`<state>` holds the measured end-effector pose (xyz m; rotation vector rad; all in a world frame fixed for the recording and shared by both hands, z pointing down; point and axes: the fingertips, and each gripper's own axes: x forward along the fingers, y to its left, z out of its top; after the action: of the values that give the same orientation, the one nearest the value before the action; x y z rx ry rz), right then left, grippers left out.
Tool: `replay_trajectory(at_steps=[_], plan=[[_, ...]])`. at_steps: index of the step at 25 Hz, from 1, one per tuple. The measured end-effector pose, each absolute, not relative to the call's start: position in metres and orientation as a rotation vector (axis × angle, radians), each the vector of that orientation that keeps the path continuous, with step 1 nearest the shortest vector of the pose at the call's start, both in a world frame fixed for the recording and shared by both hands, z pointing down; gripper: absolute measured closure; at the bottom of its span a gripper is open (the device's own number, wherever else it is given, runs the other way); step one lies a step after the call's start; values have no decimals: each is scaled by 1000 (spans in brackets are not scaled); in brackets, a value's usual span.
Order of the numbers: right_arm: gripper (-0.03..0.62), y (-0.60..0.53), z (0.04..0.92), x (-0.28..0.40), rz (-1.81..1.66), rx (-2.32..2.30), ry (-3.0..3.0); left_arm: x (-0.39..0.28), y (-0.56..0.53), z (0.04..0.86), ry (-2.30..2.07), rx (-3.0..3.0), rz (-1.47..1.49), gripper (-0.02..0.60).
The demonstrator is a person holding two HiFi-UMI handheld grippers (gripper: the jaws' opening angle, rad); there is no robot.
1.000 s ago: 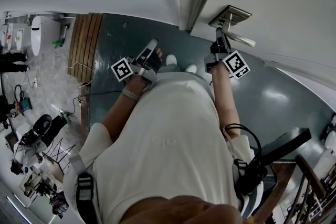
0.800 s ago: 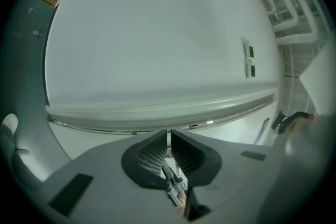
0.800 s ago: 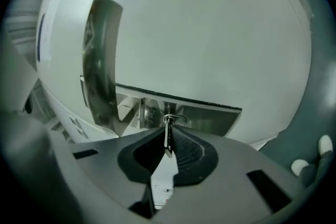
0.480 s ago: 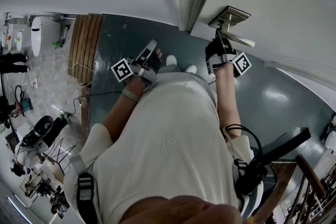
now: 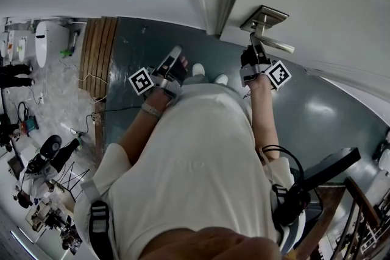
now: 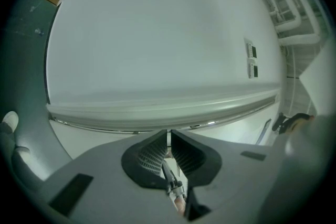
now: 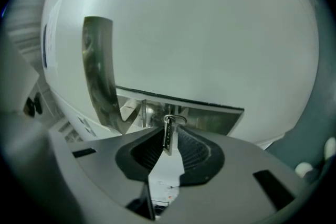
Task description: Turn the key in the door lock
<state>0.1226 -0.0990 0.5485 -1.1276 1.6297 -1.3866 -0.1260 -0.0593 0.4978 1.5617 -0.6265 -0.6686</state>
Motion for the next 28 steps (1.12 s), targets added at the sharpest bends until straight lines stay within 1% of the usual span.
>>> replay_trajectory(at_steps=[2,3,5,7,10,14,17,22,28], plan=[[529,-91,546,131,-1343,-1248,1736,-126,-59,499,-627,1557,-668,571],[517,-87,544,136,-1294,-1325,1821,-127,-59,499,-627,1554,-669,571],[499,-79,537,141,-1101,-1519,2080,-126,-60,500,-624,1550,-671,571],[476,-73,531,141,-765,-1788,2424,-125,-61,501,-621,1545,-671,571],[474,-67,527,129,-105,-2109,2888,-125,-62,504,-621,1541,-671,571],[474,-58,543,111,599,-2197,3239,-124,-62,506,-619,1540,-677,571],[474,-59,550,106,1062,-2249,3304,-126,-62,506,-622,1535,-683,571],[474,-77,554,106,1305,-2317,3239,-129,-62,504,-632,1530,-694,571],[474,-93,552,105,1473,-2368,3166,-133,-61,503,-643,1523,-702,571]])
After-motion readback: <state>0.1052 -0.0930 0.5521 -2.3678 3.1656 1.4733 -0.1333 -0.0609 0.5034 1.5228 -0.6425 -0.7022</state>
